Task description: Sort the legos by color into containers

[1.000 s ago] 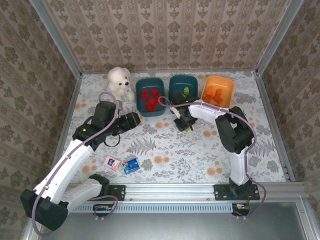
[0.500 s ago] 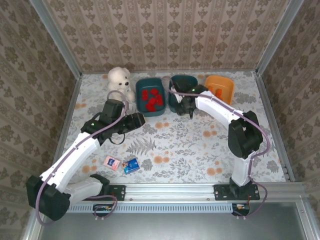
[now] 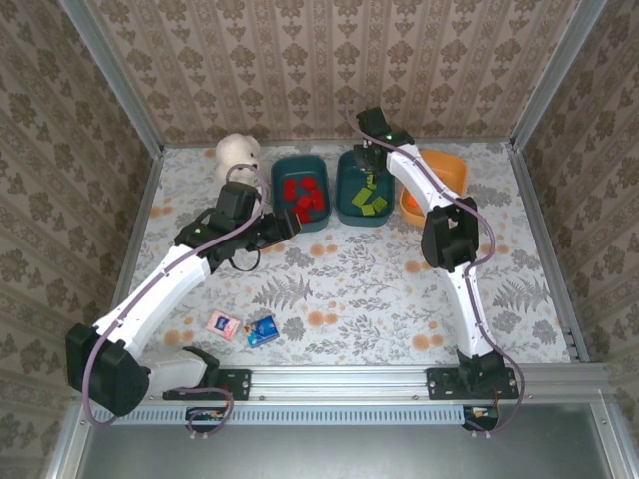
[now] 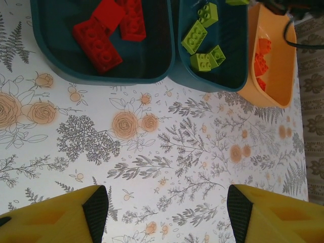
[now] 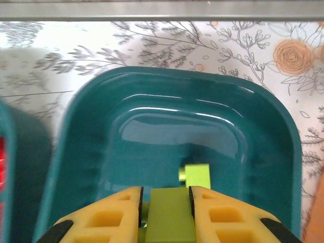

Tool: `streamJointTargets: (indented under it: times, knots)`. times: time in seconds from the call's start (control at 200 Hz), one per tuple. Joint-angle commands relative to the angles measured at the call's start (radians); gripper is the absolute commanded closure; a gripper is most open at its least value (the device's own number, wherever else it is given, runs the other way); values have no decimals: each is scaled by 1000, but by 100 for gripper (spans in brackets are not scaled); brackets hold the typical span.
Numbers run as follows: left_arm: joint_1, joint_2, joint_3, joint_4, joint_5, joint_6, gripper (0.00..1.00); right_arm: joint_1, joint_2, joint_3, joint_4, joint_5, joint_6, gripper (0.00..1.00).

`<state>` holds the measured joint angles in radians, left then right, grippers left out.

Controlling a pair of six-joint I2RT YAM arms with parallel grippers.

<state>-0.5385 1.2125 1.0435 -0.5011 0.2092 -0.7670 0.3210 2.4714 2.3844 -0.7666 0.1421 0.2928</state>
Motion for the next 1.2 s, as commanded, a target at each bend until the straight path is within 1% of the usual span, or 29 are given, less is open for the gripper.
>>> streamJointTargets:
  times: [0.0, 0.235, 0.51, 0.62, 0.72, 0.81, 0.945, 1.055, 1.12, 1.19, 1.195]
  knots:
    - [-8, -38, 21, -21, -24, 20, 34, 19, 46, 94, 1, -79, 15, 78]
    - [0, -82, 8, -55, -51, 16, 34, 24, 107, 104, -3, -92, 62, 77]
    - [3, -94, 11, -73, -58, 14, 34, 27, 147, 117, -11, -116, 92, 73]
    - [6, -105, 8, -77, -62, 15, 34, 24, 146, 123, -36, -126, 102, 68]
    - [9, -108, 8, -77, -58, 14, 34, 24, 136, 124, -51, -136, 96, 57]
    - [14, -108, 10, -76, -56, 15, 34, 24, 110, 121, -56, -137, 85, 51]
    - [24, -116, 7, -82, -55, 20, 33, 25, 28, 121, -45, -142, 64, 46]
    - [48, -145, -7, -97, -58, 18, 32, 24, -93, 74, -24, -135, 56, 45]
    - [65, -172, -18, -114, -72, 16, 30, 29, -220, -55, 52, -116, 48, 44]
    - [76, -204, -31, -139, -92, 14, 23, 34, -403, -289, 193, -86, 47, 41]
    - [90, -206, -32, -141, -93, 15, 22, 34, -414, -305, 201, -82, 48, 40]
